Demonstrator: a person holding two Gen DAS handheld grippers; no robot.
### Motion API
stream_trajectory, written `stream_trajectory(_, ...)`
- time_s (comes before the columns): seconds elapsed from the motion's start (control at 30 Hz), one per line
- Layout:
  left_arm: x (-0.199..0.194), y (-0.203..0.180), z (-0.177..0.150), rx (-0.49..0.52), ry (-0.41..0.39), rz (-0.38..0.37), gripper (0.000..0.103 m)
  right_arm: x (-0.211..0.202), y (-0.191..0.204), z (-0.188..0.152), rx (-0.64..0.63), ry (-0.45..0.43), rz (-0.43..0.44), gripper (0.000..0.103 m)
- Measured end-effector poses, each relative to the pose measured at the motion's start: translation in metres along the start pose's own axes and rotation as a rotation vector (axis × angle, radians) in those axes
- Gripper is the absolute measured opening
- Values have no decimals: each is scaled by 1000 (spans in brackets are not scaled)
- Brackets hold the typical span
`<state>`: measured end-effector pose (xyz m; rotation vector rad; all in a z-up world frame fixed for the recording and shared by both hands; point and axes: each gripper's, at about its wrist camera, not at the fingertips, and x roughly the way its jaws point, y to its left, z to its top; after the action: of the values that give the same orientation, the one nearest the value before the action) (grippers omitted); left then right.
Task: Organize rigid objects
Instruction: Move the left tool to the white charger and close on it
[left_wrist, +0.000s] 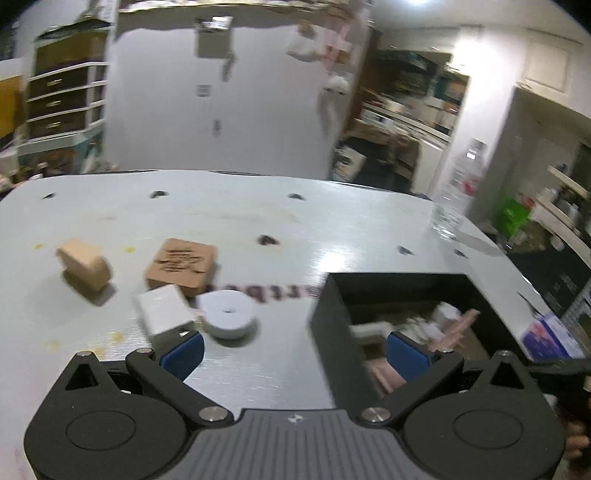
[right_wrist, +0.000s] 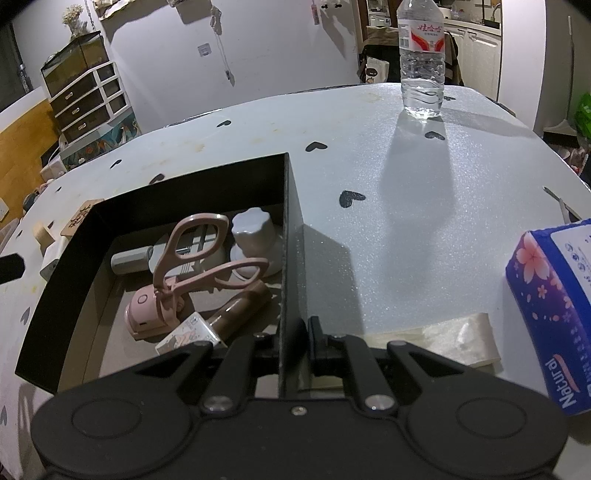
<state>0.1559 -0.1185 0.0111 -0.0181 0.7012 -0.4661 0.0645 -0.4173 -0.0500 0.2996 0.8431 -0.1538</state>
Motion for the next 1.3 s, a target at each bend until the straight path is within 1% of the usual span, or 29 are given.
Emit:
stream_trajectory(0.17,12,19,-5,-51,-37,104,103,0,1,0,-1,0,-1,10)
stream_trajectory(0.27,19,28,-7,-71,-65,146,103,0,1,-1,1,0,-1,10)
stream_trajectory(0.33,25,35,-7,-85,-87,197,103,0,1,-1,1,0,-1,10)
stream_trajectory(0.4,32,43,-6,-128,-93,246,103,0,1,-1,2,0,0,10)
stream_trajectory(0.47,40,54,-4,-186,-91,251,103,0,1,-1,2,0,-1,10)
stream_trajectory(0.53,47,63,-4,-242,-99,253,101,0,1,-1,1,0,-2,10)
stream_trajectory(0.57,51,66,-3,-259,-101,265,92,0,1,-1,1,0,-1,10)
stream_trajectory(0.6,55,68,-2,-265,-98,282,80,0,1,-1,2,0,0,10)
stream_trajectory(0.67,62,70,-2,-268,-84,309,69,0,1,-1,2,0,0,10)
stream_trajectory(0.7,65,70,-3,-264,-78,314,65,0,1,-1,1,0,-1,10)
stream_trajectory(0.77,68,71,-6,-255,-77,312,63,0,2,-1,0,0,-1,10)
stream_trajectory(0.83,67,71,-8,-239,-88,297,58,0,2,-1,1,0,-1,10)
stream_trajectory(0.87,66,70,-8,-230,-90,289,53,0,2,-1,1,0,-1,10)
stream_trajectory(0.9,64,69,-8,-222,-89,290,51,0,2,-1,1,0,-1,10)
stream_trajectory(1.13,45,73,-22,-177,-74,267,51,0,2,-1,-2,1,-2,10)
stream_trajectory(1.23,33,70,-28,-99,-35,245,51,0,3,-1,-6,1,-1,10)
stream_trajectory(1.3,28,68,-30,-83,-17,250,51,0,3,-1,-6,1,-1,10)
